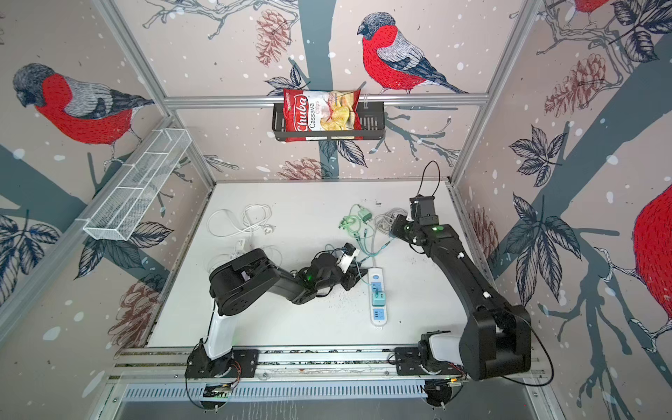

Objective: Insert the plug

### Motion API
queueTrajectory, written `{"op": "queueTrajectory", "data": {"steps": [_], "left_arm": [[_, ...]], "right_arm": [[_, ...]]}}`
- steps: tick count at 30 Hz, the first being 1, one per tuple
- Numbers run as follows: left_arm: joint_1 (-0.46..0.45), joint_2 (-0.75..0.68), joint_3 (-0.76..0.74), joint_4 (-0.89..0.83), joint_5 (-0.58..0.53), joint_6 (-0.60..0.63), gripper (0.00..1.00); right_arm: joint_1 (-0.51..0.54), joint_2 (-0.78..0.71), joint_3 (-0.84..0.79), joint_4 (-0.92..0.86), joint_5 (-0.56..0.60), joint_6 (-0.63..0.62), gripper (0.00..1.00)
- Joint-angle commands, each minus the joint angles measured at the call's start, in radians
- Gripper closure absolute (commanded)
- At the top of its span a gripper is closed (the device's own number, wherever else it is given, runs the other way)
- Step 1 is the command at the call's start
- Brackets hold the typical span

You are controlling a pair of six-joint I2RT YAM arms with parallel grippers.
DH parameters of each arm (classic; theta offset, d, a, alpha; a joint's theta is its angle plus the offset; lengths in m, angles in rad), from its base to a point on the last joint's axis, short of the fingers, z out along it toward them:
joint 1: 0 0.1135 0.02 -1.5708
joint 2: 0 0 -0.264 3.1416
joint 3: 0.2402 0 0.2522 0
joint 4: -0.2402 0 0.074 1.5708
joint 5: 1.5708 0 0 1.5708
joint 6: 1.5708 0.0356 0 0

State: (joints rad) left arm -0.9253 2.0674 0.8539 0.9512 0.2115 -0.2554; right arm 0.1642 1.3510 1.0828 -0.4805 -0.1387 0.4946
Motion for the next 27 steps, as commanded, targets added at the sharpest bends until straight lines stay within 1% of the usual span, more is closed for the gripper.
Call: {"op": "queueTrajectory", "data": {"steps": [1, 3, 6, 9, 13, 16, 19, 22, 24, 27], "left_arm": [[0.020, 0.005, 0.026, 0.002, 0.048, 0.014, 0.58], [0.022, 0.001, 0.024, 0.003, 0.048, 0.022, 0.58], [0.022, -0.010, -0.002, 0.024, 0.065, 0.011, 0.58], [0.022, -0.025, -0.060, 0.091, 0.072, -0.020, 0.58], [0.011, -0.054, -0.131, 0.142, 0.068, -0.041, 0.58], [-0.013, -0.080, -0.192, 0.184, 0.057, -0.044, 0.58], [-0.068, -0.112, -0.251, 0.210, 0.015, -0.017, 0.57], [-0.158, -0.140, -0.278, 0.186, -0.045, 0.036, 0.56], [-0.211, -0.148, -0.299, 0.203, -0.081, 0.067, 0.53], [-0.253, -0.150, -0.310, 0.218, -0.123, 0.093, 0.50]], "right_arm": [[-0.043, 0.053, 0.067, -0.021, 0.011, -0.071, 0.81], [-0.055, 0.071, 0.082, -0.024, 0.032, -0.094, 0.81], [-0.055, 0.064, 0.058, -0.016, 0.009, -0.102, 0.81], [-0.042, 0.017, -0.001, -0.005, -0.025, -0.092, 0.81], [-0.004, -0.057, -0.073, -0.022, -0.005, -0.066, 0.81], [0.022, -0.094, -0.133, -0.027, 0.010, -0.034, 0.81], [0.043, -0.155, -0.186, -0.020, 0.026, -0.003, 0.81], [0.044, -0.197, -0.219, -0.021, 0.041, 0.012, 0.81], [0.040, -0.216, -0.226, -0.030, 0.056, 0.010, 0.81], [0.024, -0.235, -0.245, -0.027, 0.054, -0.002, 0.80]]}}
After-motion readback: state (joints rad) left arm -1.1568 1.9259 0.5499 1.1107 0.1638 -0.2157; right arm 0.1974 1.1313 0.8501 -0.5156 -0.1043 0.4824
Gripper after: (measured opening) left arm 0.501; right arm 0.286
